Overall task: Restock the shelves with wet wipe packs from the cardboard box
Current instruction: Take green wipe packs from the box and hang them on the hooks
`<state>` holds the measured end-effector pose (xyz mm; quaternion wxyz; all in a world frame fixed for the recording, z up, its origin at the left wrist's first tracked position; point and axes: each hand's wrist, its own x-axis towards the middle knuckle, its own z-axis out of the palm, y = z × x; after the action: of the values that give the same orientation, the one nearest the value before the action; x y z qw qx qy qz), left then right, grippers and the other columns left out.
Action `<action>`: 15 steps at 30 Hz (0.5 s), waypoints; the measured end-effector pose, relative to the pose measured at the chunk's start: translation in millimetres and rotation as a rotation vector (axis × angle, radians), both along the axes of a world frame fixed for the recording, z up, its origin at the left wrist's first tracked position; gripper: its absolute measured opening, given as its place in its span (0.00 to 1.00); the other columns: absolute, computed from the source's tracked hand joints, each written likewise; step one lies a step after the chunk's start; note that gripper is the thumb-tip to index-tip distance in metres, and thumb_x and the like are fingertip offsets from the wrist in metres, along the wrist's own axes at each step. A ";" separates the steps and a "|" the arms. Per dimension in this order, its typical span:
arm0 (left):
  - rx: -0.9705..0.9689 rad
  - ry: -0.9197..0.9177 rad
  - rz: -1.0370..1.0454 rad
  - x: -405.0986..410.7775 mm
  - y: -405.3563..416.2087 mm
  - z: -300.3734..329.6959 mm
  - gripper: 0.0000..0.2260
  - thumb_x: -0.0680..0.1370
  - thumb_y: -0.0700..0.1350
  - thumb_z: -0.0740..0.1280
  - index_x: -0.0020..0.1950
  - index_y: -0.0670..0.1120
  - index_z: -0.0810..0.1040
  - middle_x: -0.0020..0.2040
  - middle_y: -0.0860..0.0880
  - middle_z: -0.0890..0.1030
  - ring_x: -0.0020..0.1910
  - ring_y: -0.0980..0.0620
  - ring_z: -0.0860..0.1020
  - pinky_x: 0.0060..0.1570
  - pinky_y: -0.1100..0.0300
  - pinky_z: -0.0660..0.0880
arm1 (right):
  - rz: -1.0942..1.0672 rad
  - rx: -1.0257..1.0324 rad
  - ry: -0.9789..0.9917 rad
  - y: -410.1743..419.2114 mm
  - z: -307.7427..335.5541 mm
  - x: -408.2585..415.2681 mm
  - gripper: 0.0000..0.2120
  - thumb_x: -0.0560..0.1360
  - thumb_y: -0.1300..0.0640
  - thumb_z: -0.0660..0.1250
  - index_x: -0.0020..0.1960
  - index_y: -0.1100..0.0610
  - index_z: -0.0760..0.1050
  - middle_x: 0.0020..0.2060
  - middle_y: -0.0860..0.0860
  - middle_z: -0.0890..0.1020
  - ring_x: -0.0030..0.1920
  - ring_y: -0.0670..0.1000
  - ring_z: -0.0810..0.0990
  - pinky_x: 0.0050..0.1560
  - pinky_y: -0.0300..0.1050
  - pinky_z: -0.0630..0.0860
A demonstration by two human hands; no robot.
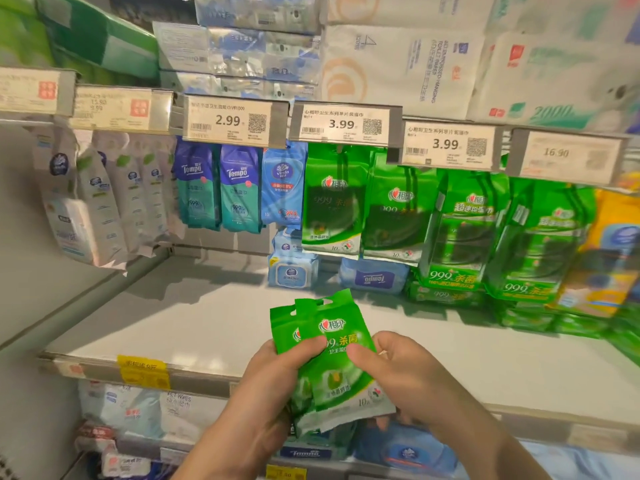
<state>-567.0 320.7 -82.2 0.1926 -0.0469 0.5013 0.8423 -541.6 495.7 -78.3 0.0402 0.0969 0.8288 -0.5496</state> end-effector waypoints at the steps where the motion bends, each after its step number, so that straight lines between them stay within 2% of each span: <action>1: 0.002 -0.003 0.003 0.2 1.8 0.8 0.12 0.76 0.37 0.72 0.59 0.39 0.82 0.50 0.36 0.86 0.43 0.38 0.87 0.36 0.52 0.84 | -0.041 0.007 0.008 4.5 0.4 1.4 0.22 0.79 0.42 0.69 0.53 0.62 0.71 0.42 0.68 0.82 0.27 0.58 0.78 0.20 0.39 0.67; 3: -0.006 -0.015 0.023 -0.2 4.3 2.2 0.10 0.77 0.36 0.71 0.58 0.39 0.82 0.49 0.37 0.87 0.42 0.39 0.87 0.35 0.52 0.83 | -0.118 0.009 0.070 12.1 2.0 3.8 0.21 0.80 0.42 0.67 0.52 0.62 0.70 0.37 0.63 0.78 0.27 0.57 0.76 0.19 0.38 0.66; 6: -0.054 -0.029 0.073 -4.1 3.6 2.3 0.08 0.78 0.33 0.68 0.56 0.39 0.81 0.44 0.38 0.87 0.35 0.42 0.86 0.31 0.56 0.80 | -0.209 0.086 0.221 21.3 7.4 6.7 0.17 0.80 0.42 0.66 0.49 0.57 0.73 0.35 0.59 0.78 0.25 0.52 0.78 0.23 0.46 0.74; 8: -0.077 -0.037 0.080 -6.9 1.6 2.3 0.09 0.78 0.32 0.67 0.57 0.39 0.80 0.44 0.37 0.87 0.36 0.41 0.86 0.36 0.53 0.81 | -0.263 0.137 0.342 28.3 13.9 11.2 0.13 0.80 0.43 0.66 0.46 0.53 0.75 0.35 0.57 0.81 0.27 0.49 0.78 0.26 0.49 0.77; 10: -0.083 -0.043 0.071 -7.9 -0.8 4.1 0.09 0.78 0.31 0.67 0.56 0.40 0.80 0.45 0.36 0.87 0.38 0.40 0.86 0.41 0.50 0.81 | -0.275 0.166 0.493 32.8 21.7 15.5 0.11 0.79 0.44 0.66 0.46 0.51 0.76 0.34 0.53 0.83 0.29 0.47 0.78 0.31 0.50 0.75; 13: -0.071 -0.044 0.062 -7.9 -3.5 6.6 0.08 0.78 0.32 0.66 0.56 0.40 0.79 0.45 0.36 0.87 0.38 0.39 0.86 0.41 0.50 0.81 | -0.284 0.121 0.673 32.4 38.3 20.8 0.07 0.79 0.48 0.66 0.48 0.51 0.77 0.37 0.47 0.86 0.32 0.44 0.81 0.32 0.41 0.74; 15: -0.061 -0.046 0.055 -7.6 -3.9 7.7 0.09 0.78 0.32 0.66 0.56 0.40 0.79 0.46 0.35 0.86 0.38 0.39 0.86 0.40 0.50 0.81 | -0.298 0.082 0.756 31.1 48.5 22.1 0.08 0.78 0.46 0.66 0.47 0.50 0.76 0.35 0.47 0.85 0.28 0.42 0.78 0.28 0.37 0.71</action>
<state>-574.6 316.9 -74.5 0.1791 -0.0858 0.5206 0.8304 -519.5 526.8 -29.9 -0.3513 0.0085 0.7833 -0.5127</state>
